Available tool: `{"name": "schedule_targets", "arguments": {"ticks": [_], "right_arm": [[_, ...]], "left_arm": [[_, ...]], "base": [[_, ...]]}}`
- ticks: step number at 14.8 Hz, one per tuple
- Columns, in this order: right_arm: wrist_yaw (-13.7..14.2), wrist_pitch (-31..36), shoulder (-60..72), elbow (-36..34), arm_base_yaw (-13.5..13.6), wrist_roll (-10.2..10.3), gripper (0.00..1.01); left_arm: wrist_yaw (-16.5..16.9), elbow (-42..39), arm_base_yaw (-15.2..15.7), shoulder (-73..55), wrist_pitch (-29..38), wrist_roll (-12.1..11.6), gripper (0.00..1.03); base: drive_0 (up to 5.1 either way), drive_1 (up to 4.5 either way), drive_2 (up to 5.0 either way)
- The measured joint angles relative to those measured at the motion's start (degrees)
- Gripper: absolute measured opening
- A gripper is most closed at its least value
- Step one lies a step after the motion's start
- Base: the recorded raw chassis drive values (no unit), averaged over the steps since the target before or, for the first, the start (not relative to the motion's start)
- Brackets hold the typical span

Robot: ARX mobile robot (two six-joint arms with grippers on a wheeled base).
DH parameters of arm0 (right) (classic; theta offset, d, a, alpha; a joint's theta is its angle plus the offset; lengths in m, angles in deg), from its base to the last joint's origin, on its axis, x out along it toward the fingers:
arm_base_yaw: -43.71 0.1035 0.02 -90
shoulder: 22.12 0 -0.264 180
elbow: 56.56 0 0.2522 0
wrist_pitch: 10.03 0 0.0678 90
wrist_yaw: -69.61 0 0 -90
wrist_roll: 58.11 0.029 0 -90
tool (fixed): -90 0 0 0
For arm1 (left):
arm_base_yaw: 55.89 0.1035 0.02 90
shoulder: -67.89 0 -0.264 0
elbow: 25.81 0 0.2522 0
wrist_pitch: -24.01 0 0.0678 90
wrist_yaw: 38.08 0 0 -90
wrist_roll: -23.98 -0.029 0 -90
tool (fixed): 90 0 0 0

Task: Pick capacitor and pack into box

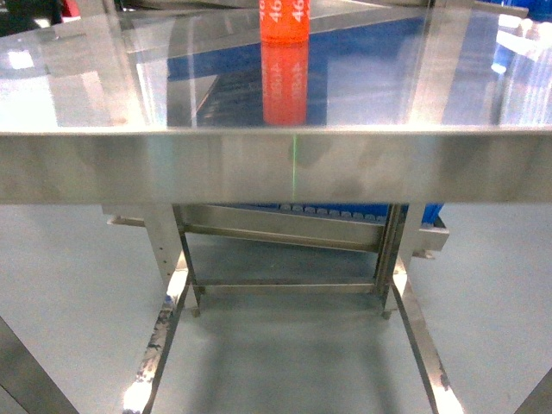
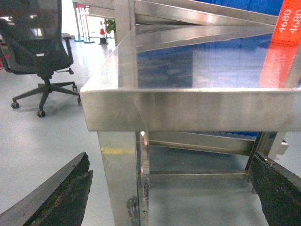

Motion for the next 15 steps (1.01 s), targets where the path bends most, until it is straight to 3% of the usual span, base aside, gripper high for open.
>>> {"name": "schedule_targets", "arguments": {"ticks": [15], "right_arm": [[0.0, -0.2, 0.0, 0.0, 0.0, 0.0, 0.98]], "left_arm": [[-0.1, 0.0, 0.0, 0.0, 0.0, 0.0, 0.98]], "base": [[0.0, 0.0, 0.0]]}}
